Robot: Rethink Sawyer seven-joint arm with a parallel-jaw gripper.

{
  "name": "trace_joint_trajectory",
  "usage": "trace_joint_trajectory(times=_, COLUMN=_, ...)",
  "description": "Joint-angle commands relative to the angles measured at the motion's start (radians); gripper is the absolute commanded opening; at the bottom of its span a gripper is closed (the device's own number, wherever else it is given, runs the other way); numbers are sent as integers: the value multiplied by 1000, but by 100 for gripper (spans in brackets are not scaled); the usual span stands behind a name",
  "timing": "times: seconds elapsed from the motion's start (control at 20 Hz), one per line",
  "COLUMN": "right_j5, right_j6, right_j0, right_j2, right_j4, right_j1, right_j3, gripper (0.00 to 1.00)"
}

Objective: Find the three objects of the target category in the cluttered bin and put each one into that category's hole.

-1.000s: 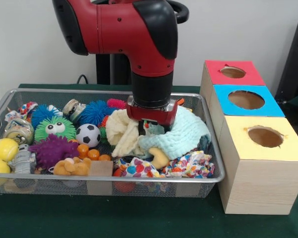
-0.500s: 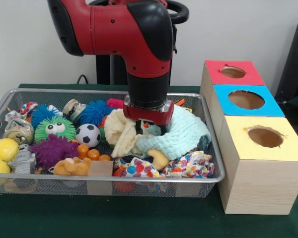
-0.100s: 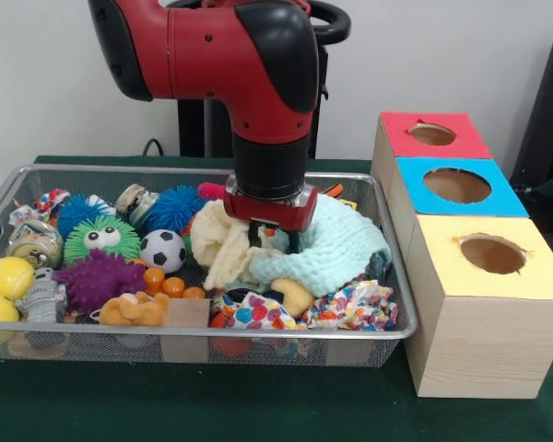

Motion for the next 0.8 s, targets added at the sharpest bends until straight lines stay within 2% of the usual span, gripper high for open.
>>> trace_joint_trajectory(times=0.05, right_j5=-29, right_j6=-2, right_j0=12, right_j2=-56, right_j4=-102, right_j1=34, right_j3=79, gripper=0)
trace_joint_trajectory(times=0.6, right_j5=-62, right_j6=-3, right_j0=15, right_j2=-55, right_j4=-122, right_j1=35, right_j3=80, gripper=0)
trace_joint_trajectory(times=0.8, right_j5=-35, right_j6=5, right_j0=20, right_j2=-67, right_j4=-110, right_j1=23, right_j3=72, gripper=0)
